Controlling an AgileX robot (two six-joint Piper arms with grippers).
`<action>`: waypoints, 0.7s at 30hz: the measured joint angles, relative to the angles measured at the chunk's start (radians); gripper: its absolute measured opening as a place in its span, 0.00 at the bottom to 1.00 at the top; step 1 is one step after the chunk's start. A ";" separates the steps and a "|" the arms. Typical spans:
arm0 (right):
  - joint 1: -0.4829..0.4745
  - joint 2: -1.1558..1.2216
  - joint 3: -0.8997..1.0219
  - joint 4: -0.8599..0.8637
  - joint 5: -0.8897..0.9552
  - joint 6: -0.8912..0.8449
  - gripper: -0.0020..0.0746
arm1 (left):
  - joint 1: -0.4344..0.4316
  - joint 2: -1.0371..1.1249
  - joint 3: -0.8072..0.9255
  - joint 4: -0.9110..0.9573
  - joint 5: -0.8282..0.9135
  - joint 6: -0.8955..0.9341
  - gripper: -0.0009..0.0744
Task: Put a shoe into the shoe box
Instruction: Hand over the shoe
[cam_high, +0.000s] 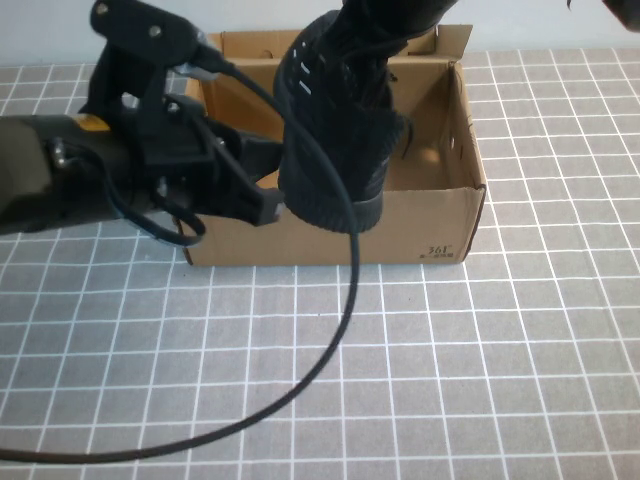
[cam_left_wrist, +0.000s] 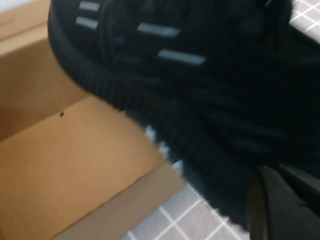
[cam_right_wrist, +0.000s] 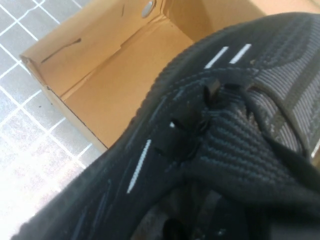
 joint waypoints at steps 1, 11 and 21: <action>-0.006 0.004 -0.001 0.008 0.002 0.002 0.03 | -0.013 0.000 0.000 0.001 -0.015 0.000 0.02; -0.013 0.006 -0.003 0.018 0.004 0.004 0.03 | -0.182 0.002 0.000 0.001 -0.100 0.137 0.62; -0.013 0.006 -0.004 0.023 0.004 0.004 0.03 | -0.274 0.055 0.000 -0.020 -0.352 0.169 0.70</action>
